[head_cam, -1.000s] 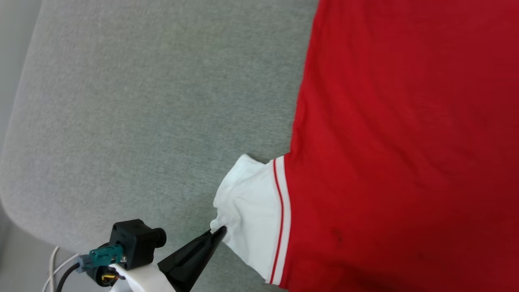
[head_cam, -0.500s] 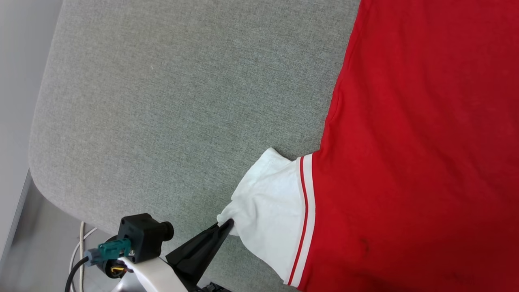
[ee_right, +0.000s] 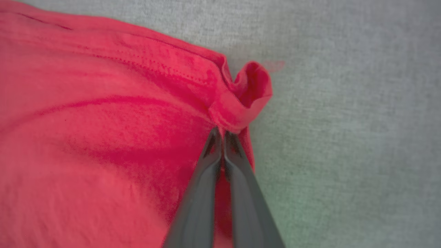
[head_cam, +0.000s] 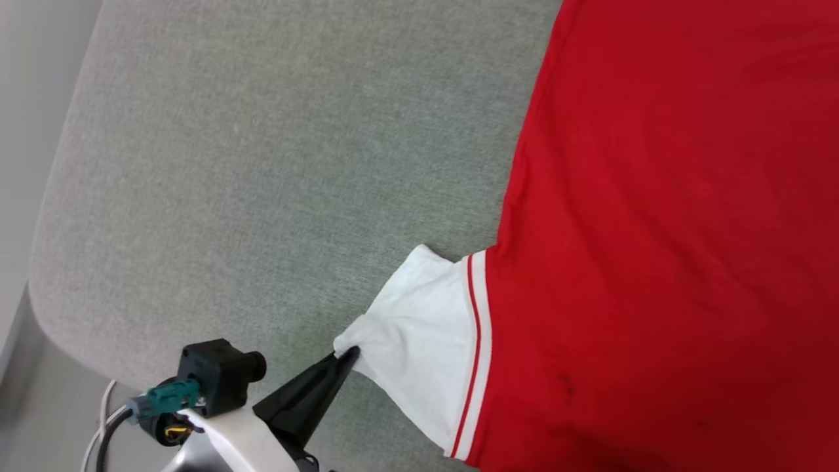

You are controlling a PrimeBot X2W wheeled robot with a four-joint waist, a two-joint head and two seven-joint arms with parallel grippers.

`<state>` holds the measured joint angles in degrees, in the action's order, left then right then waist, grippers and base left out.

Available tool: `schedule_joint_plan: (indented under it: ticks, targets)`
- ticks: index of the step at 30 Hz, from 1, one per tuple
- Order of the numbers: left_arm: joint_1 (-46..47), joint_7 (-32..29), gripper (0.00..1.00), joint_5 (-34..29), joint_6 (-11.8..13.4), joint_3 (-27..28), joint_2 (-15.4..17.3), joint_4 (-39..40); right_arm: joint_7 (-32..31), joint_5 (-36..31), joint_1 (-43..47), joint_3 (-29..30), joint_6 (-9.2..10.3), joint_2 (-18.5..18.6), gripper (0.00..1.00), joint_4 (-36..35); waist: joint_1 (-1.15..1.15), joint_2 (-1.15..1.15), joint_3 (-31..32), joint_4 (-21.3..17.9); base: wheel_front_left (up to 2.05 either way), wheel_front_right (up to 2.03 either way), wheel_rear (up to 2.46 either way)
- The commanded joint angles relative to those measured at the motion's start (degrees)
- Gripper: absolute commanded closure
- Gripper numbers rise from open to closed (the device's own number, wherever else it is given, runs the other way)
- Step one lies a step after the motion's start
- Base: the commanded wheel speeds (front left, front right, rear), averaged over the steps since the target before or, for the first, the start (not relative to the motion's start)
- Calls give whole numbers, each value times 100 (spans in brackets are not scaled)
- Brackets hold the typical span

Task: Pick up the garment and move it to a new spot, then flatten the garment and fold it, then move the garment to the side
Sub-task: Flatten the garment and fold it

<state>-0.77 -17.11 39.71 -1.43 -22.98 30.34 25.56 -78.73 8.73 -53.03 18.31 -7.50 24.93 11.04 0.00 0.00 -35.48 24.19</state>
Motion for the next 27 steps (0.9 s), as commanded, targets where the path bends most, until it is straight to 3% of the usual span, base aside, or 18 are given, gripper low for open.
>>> schedule_joint_plan:
  ticks: [1, 15, 27]
  targets:
    - [-25, 24, 100, 16, 28, 51, 17, -10, -32, 27, 280, 47, 2, -71, 100, 101, 0, 0, 235, -221, 0, 0, 0]
    - [-505, 138, 100, 275, 400, 435, 72, -510, 618, 1076, 2619, -94, 3, -471, 100, 85, 0, 0, 1787, -1439, 0, 0, 0]
    - [-787, 352, 100, 403, 627, 578, -101, -747, 827, 2022, 4621, -243, 2, -524, 100, -998, 0, 0, 2528, -2085, 0, 0, 0]
